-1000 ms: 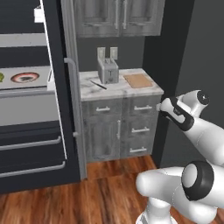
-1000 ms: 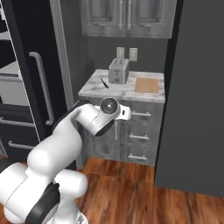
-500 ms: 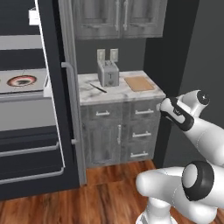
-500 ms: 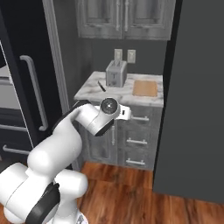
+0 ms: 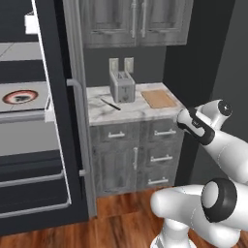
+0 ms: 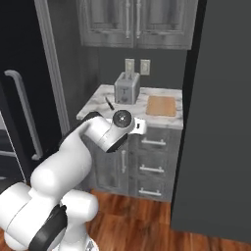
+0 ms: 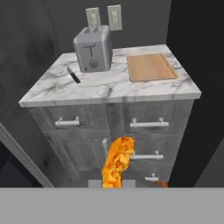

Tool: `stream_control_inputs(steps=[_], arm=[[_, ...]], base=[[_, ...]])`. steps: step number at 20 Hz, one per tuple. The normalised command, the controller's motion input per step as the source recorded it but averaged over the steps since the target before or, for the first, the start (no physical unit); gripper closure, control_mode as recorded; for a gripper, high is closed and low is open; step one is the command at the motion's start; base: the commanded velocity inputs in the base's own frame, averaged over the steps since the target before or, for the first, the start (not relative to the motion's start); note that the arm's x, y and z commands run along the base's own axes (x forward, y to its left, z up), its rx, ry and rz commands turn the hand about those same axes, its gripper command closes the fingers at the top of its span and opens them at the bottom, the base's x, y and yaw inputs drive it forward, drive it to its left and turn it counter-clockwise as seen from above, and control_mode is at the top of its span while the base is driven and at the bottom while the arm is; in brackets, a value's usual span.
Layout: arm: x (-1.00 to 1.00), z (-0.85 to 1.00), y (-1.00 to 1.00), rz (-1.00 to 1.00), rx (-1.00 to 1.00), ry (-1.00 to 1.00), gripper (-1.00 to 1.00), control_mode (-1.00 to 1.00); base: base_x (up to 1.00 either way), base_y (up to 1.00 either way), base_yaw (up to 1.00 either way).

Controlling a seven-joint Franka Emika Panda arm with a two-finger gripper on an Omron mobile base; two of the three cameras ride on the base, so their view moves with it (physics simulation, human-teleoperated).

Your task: Retrieve the shrimp from the fridge and place it on the cutting board.

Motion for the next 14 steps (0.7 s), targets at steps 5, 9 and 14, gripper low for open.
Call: stream_control_inputs(steps=[5, 9, 14], arm=[[0.00, 0.00, 0.00, 0.00, 0.00, 0.00, 1.00, 1.00], [0.00, 0.00, 0.00, 0.00, 0.00, 0.00, 1.00, 1.00], [0.00, 0.00, 0.00, 0.00, 0.00, 0.00, 1.00, 1.00]], base=[[0.57, -0.21, 0.00], [0.57, -0.25, 0.00], [0.55, -0.29, 0.00]])
